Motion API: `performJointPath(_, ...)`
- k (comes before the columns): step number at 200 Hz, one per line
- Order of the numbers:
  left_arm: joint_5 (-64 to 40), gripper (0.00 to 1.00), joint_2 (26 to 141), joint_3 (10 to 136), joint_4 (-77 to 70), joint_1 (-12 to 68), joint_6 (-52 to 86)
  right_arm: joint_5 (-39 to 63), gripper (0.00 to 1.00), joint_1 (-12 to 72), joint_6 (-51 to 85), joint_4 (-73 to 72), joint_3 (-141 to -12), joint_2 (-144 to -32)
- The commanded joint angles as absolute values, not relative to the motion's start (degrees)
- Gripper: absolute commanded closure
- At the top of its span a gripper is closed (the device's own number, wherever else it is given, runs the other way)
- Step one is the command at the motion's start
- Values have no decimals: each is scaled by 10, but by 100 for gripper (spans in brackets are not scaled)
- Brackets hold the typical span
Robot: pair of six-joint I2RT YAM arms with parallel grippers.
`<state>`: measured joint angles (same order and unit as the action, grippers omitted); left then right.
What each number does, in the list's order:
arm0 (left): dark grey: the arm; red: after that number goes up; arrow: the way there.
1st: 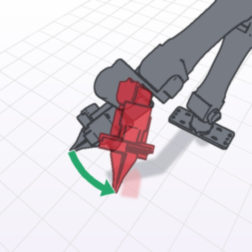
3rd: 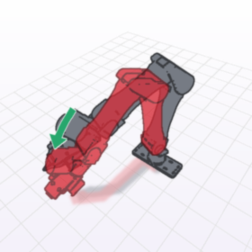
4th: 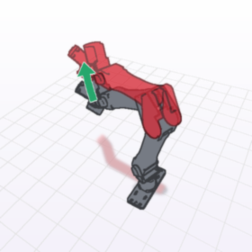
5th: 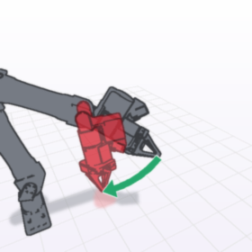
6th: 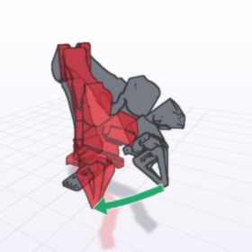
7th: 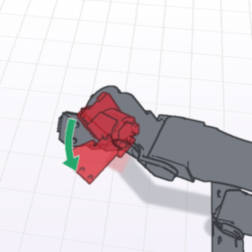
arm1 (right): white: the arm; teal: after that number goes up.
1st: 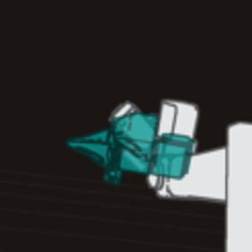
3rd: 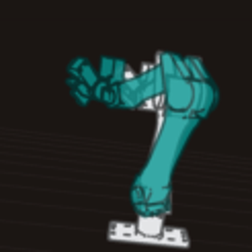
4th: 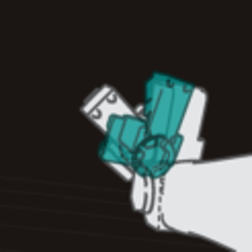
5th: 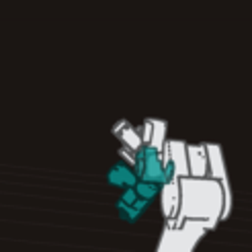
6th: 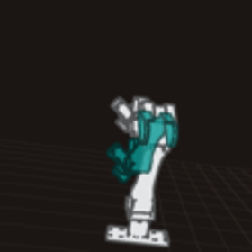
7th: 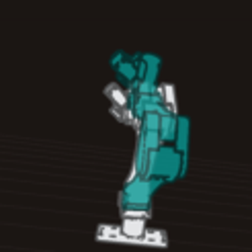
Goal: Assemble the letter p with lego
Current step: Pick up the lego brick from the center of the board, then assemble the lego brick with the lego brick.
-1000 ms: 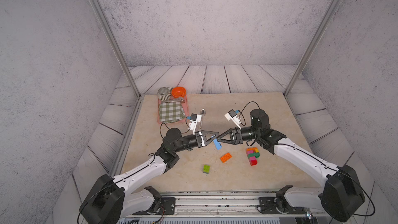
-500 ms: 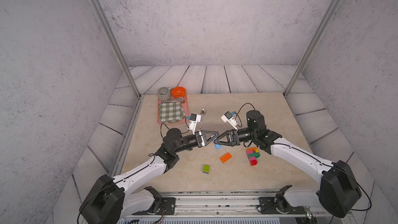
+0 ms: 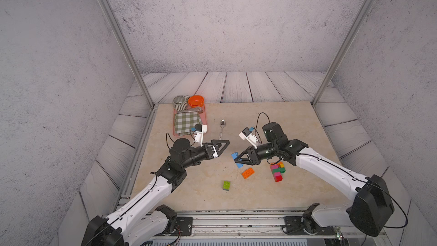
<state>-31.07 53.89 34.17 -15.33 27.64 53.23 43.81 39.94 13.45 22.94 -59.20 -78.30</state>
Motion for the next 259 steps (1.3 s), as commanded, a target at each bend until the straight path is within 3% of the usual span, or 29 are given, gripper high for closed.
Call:
performJointPath(1,-230,2,530,372,38,231,458,238,100,461,33,350,-616,-812)
performJointPath(42,-203,2,576,308,-12,155,474,52,100,544,-18,446,-696,-910)
performJointPath(89,-203,2,605,241,-67,79,472,-50,100,624,-83,512,-756,-991)
performJointPath(135,-220,2,612,213,-86,29,487,-44,100,651,-102,514,-786,-1026)
performJointPath(259,-229,2,608,212,-88,25,488,-1,100,665,-91,503,-806,-1085)
